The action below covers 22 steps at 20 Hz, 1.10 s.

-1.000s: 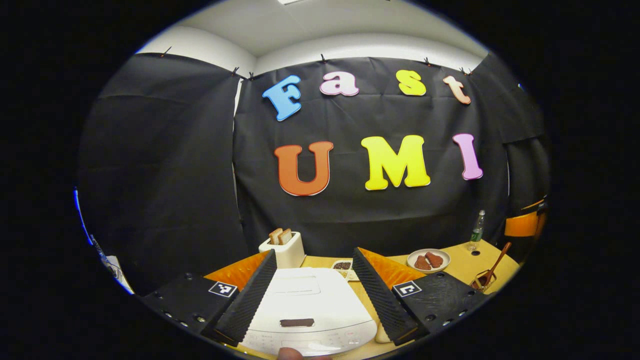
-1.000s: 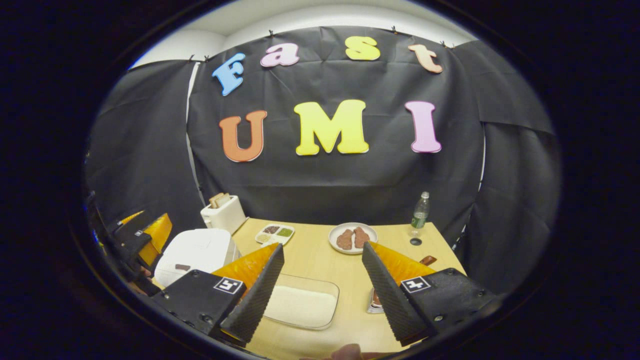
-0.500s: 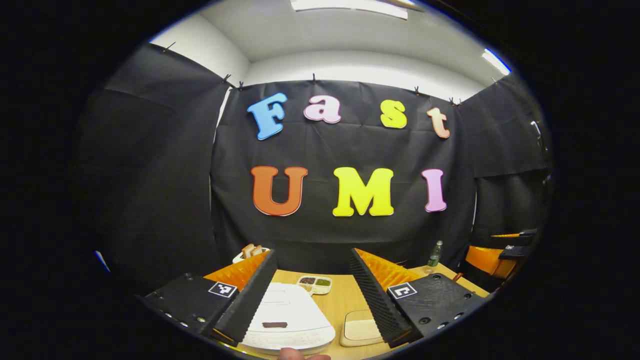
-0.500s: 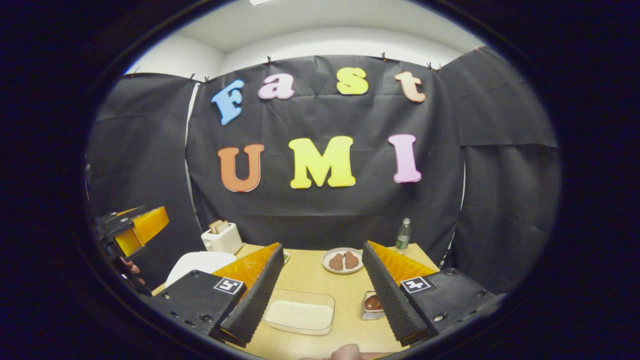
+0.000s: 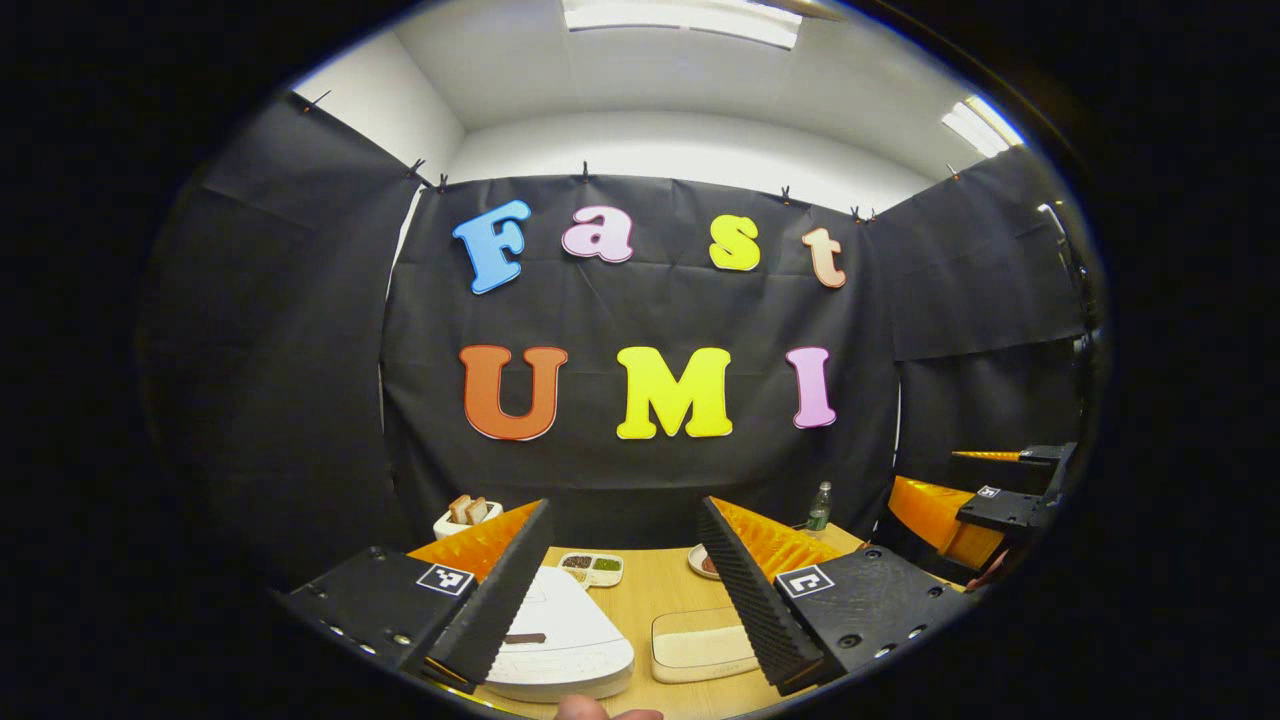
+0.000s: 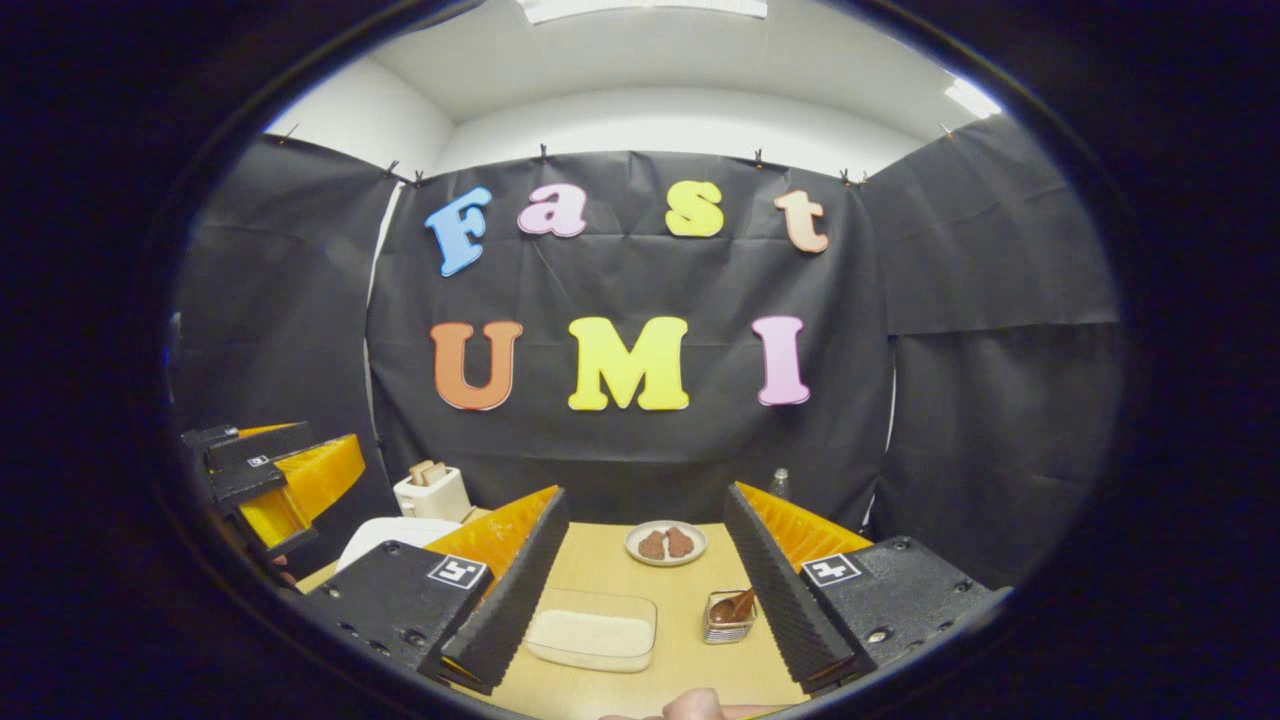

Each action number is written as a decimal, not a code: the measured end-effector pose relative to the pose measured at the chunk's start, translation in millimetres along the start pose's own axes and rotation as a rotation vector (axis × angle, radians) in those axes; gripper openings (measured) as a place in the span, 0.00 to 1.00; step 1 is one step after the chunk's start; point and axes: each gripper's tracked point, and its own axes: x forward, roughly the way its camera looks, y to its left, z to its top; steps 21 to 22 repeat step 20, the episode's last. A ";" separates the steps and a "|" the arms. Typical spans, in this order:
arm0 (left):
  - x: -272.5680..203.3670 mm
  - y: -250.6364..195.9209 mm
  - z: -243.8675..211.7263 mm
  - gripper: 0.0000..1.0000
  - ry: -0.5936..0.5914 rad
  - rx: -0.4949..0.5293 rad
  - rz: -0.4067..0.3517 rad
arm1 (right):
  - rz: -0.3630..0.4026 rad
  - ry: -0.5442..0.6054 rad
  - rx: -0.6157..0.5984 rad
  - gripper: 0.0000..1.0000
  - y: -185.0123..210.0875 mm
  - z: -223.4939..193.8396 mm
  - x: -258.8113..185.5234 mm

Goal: Close the left gripper, press the button to open the rice cooker; take a wooden spoon from the chopstick holder with the right hand, scoop a spoonful of rice and pour it into the rice cooker, then put the wooden spoon back into the chopstick holder.

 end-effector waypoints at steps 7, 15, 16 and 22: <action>-3.8 2.1 -5.8 0.94 0.011 -0.009 -0.001 | -0.007 0.029 -0.005 1.00 11.1 -5.2 -8.7; 6.6 8.0 -9.5 0.94 0.019 -0.008 0.015 | -0.004 0.039 -0.002 1.00 13.4 -9.3 7.1; 6.9 8.5 -11.6 0.94 0.021 -0.009 0.017 | -0.006 0.041 0.000 0.99 13.1 -10.6 7.2; 9.9 6.8 -15.4 0.94 0.031 -0.011 0.016 | -0.019 0.039 0.001 0.99 9.6 -10.6 12.3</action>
